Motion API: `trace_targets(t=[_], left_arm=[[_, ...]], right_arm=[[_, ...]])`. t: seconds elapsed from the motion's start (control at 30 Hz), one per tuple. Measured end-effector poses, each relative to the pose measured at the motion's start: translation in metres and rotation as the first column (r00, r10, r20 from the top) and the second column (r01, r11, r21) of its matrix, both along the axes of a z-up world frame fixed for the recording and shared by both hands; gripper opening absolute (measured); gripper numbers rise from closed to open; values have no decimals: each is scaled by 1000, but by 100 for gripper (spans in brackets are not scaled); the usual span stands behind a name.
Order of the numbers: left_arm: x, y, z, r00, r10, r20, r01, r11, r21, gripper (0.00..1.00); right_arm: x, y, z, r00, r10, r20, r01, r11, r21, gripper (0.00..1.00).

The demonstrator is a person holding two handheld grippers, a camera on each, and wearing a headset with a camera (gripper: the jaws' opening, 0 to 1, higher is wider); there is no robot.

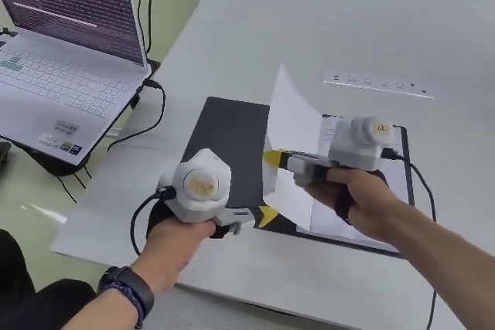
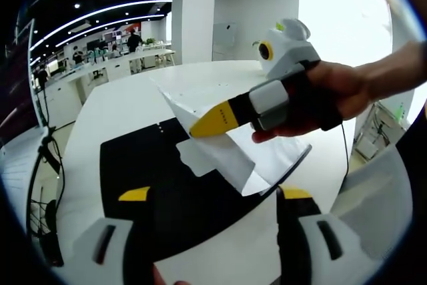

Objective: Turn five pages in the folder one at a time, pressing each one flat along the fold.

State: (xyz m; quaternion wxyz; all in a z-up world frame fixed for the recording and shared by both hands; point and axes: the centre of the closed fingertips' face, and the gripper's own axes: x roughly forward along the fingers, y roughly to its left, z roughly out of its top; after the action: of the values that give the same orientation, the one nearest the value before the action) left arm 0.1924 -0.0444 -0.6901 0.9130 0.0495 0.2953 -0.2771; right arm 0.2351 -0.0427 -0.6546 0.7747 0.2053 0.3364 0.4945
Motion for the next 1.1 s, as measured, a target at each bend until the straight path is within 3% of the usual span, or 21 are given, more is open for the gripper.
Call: trace_targets(t=[0.5,1.1], left_arm=[[-3,17,4,1000,3,8,-3,1000,5,74],[-4,28,7,1000,20,11,-20,1000,2,74]], right_arm=[[7,22,-35,996,-16,-82,14,1000,-26,0],[13,37,-71,992,7,-130,-17,997,-76,0]])
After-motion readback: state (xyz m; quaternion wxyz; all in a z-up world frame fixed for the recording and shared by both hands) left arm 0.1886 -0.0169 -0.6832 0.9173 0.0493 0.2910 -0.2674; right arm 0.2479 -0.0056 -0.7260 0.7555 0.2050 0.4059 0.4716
